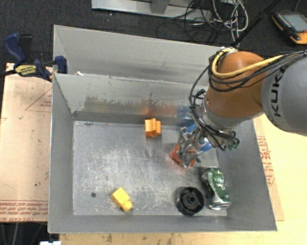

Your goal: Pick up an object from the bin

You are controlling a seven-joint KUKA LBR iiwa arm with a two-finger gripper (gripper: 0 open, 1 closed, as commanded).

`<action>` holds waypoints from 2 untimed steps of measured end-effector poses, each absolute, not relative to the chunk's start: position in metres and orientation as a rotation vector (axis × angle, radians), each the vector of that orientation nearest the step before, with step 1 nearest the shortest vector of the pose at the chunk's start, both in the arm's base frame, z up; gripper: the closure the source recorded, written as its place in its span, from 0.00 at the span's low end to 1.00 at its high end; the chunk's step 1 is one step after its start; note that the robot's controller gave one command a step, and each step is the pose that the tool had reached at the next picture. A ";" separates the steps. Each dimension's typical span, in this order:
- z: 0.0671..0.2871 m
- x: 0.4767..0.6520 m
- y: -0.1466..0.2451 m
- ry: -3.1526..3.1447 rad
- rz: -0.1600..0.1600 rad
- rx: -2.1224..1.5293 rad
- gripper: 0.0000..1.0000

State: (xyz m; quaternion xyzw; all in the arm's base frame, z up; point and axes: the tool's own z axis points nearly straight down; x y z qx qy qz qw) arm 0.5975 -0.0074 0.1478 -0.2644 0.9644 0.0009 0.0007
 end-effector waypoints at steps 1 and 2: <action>0.173 0.595 -0.008 3.030 0.005 -0.841 1.00; 0.193 0.600 -0.010 3.017 -0.002 -0.841 1.00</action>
Offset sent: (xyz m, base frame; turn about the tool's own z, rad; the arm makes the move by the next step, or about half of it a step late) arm 0.0032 -0.0056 0.0020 -0.0150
